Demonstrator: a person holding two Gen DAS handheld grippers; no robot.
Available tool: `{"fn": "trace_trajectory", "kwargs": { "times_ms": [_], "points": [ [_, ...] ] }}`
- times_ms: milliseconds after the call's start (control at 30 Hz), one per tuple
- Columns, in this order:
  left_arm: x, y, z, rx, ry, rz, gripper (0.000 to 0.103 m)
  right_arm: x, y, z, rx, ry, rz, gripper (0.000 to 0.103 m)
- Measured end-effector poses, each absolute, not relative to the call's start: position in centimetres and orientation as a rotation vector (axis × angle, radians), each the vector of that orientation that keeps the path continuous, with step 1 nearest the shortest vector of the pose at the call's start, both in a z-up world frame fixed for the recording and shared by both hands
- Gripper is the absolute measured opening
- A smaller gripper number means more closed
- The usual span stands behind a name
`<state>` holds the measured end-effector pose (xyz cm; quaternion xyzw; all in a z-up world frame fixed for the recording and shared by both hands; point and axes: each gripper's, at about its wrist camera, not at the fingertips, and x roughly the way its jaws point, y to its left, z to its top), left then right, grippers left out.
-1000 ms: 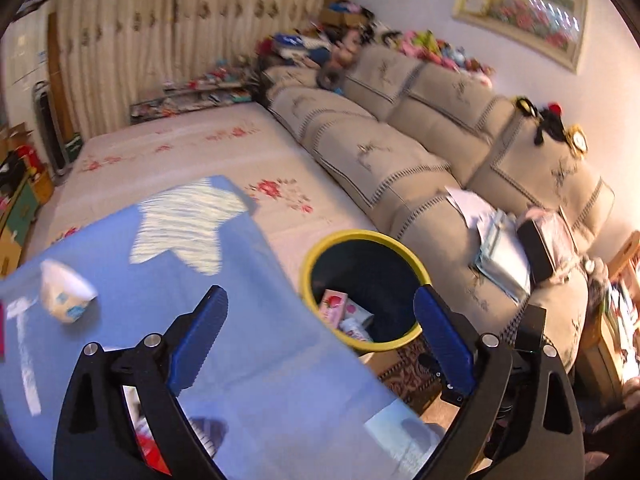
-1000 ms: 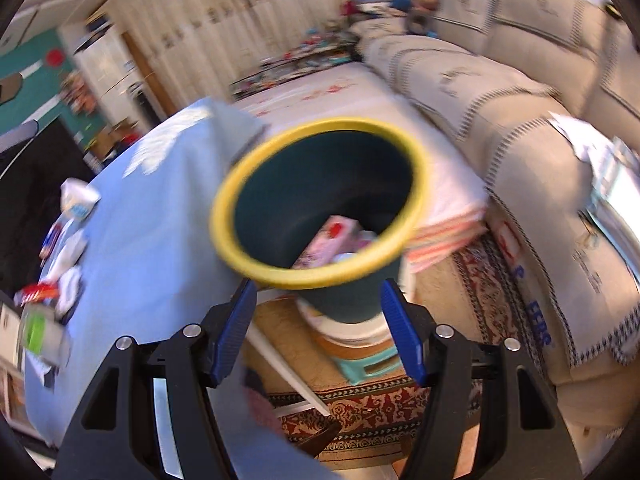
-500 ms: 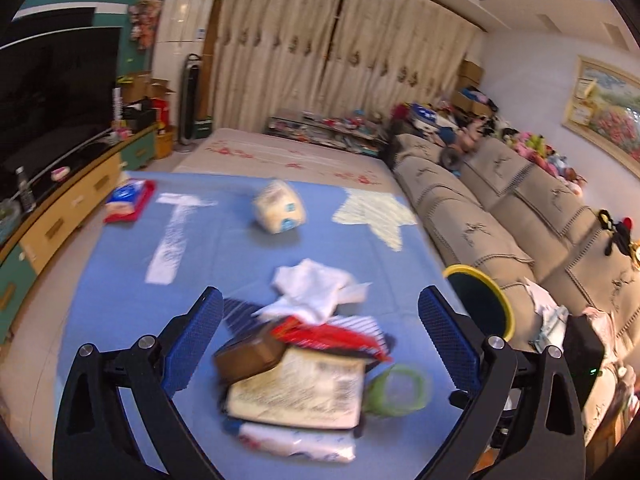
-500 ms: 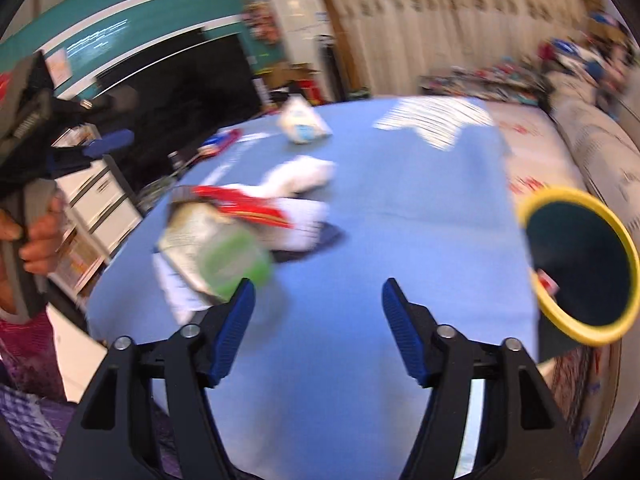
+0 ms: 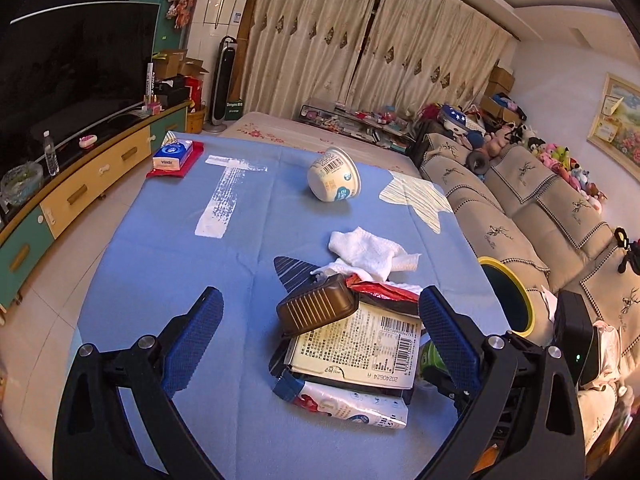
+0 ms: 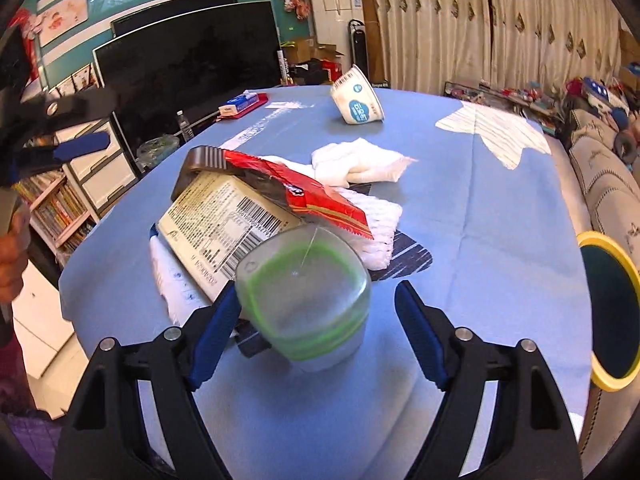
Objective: Collect trash
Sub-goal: 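Reach the right gripper to the clear green-rimmed cup and grasp it, then carry the cup over the bin and open the right gripper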
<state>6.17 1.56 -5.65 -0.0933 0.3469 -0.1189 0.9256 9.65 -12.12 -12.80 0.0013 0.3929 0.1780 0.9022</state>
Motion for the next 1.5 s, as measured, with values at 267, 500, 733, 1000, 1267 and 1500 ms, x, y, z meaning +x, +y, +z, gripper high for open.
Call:
{"fn": "trace_trajectory", "kwargs": {
  "times_ms": [267,500,733,1000,1267,1500],
  "points": [
    [6.8,0.7,-6.5,-0.189,0.731,-0.255,0.097,9.8,-12.4,-12.8,0.011,0.818,0.374,0.054],
    [7.0,0.5,-6.6,-0.189,0.736,-0.251,0.097,8.8,-13.8,-12.0,0.022,0.805,0.359,0.054],
    [7.2,-0.5,-6.6,-0.173,0.744,-0.262,0.097,8.1,-18.3,-10.8,0.062,0.783,0.278,0.054],
    [7.7,-2.8,-7.1,-0.143,0.767,-0.284,0.097,8.9,-28.4,-10.1,0.192,0.733,0.029,0.054],
    [8.1,-4.5,-7.4,-0.114,0.784,-0.303,0.097,12.5,-37.8,-13.2,0.243,0.783,-0.288,0.054],
    [8.3,-5.3,-7.8,-0.081,0.808,-0.324,0.097,16.9,-41.7,-19.7,0.240,0.990,-0.396,0.054]
  ]
}}
